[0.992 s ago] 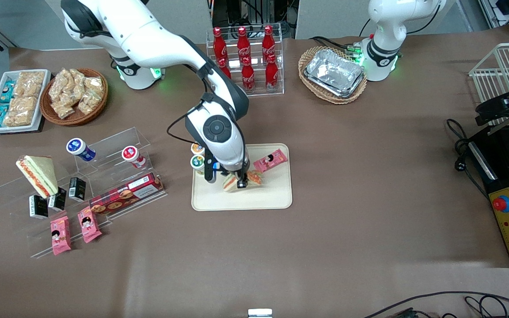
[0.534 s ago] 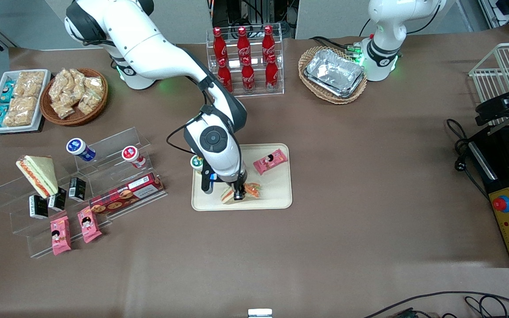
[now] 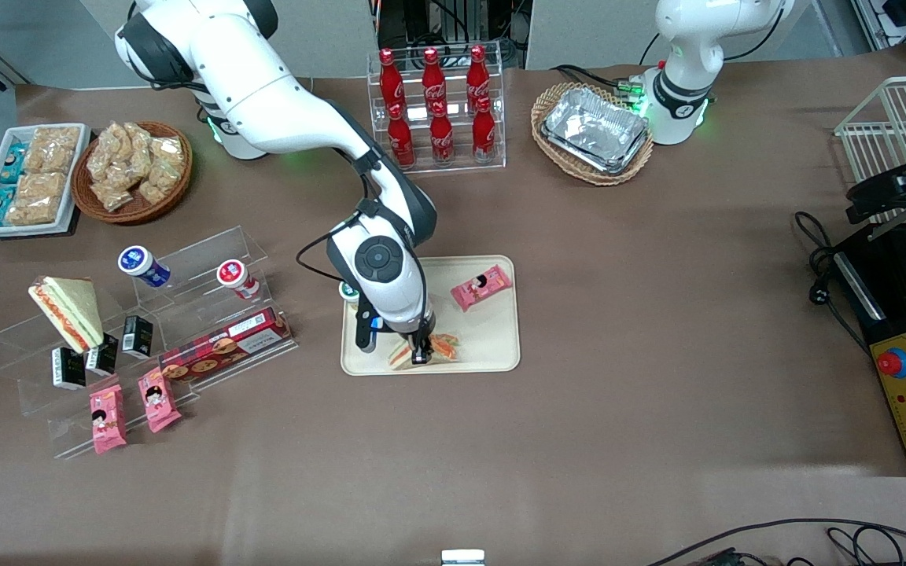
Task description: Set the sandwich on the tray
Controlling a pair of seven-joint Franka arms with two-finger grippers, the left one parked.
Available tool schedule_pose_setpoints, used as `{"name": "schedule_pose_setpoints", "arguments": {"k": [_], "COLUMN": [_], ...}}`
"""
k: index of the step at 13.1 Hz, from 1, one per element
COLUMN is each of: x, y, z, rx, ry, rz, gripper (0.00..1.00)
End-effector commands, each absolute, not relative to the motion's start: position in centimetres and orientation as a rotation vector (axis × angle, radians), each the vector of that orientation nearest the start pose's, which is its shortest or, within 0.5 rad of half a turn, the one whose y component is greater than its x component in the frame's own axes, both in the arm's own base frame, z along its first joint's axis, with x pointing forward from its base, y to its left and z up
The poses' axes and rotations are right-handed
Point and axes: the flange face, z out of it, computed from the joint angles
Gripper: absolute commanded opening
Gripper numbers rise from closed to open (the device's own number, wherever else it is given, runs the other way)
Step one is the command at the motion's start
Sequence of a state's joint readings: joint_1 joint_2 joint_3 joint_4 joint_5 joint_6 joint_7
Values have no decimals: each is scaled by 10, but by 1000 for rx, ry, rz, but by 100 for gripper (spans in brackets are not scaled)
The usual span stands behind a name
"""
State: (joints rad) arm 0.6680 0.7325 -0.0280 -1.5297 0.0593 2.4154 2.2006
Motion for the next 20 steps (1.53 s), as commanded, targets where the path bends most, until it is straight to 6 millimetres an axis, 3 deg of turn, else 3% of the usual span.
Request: {"name": "schedule_pose_setpoints", "arguments": {"k": [1,3,6,9,12,15,18,20], "x": [590,591,591,588,587,615,639,635], "y": [435,435,433,408,373,288,185,149], "z": [234,243,279,361,432,475,506,521], "rx": [-2061,-2053,-2046,-2096,-2323,-2569,-2656,-2801], "ry": [2140,2135,2136,2151,1920,1580,1282,981], "rz": [-30,-30,-17,2,-26,-41,10,27], "gripper": [100,100,100,100,100,100,100,100]}}
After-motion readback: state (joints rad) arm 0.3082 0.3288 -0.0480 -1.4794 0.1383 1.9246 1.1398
